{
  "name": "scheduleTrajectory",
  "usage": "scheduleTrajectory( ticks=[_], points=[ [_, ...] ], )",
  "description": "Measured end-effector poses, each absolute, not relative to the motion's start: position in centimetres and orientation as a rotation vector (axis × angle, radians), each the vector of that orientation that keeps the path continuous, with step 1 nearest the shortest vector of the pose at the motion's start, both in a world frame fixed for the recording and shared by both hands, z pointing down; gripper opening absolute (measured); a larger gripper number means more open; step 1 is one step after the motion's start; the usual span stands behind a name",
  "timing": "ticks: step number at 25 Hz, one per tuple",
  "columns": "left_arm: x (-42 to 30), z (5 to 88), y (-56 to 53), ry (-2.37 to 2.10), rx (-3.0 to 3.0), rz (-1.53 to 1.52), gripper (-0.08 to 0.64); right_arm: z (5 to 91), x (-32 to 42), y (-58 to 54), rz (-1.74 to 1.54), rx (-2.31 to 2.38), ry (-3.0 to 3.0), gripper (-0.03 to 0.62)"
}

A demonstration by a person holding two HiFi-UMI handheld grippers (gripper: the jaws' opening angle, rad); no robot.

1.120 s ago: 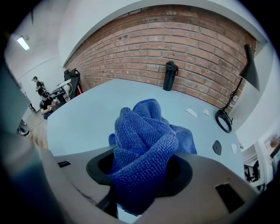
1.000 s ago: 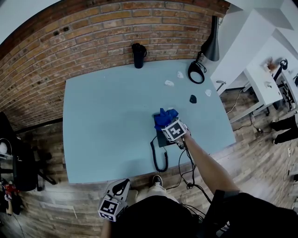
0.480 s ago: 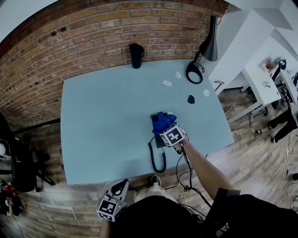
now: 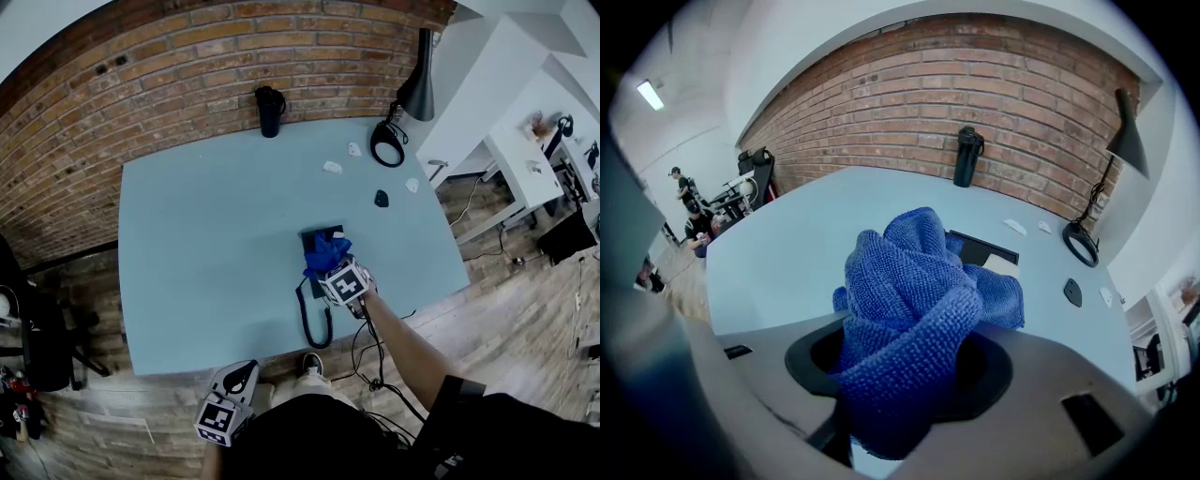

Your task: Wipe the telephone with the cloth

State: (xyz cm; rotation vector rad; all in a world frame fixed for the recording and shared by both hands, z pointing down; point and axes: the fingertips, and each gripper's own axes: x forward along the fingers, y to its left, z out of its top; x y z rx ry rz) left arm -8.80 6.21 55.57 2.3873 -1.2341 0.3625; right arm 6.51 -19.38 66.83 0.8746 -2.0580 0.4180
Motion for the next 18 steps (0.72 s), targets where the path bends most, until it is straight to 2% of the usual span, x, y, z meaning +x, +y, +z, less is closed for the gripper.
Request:
scheduleTrajectory(
  ticks=[18],
  points=[
    [-8.7, 55.7, 6.2, -1.202, 2.397, 0.37, 0.0, 68.8, 7.7, -15.1, 0.512, 0.91, -2.045, 0.218]
  ],
)
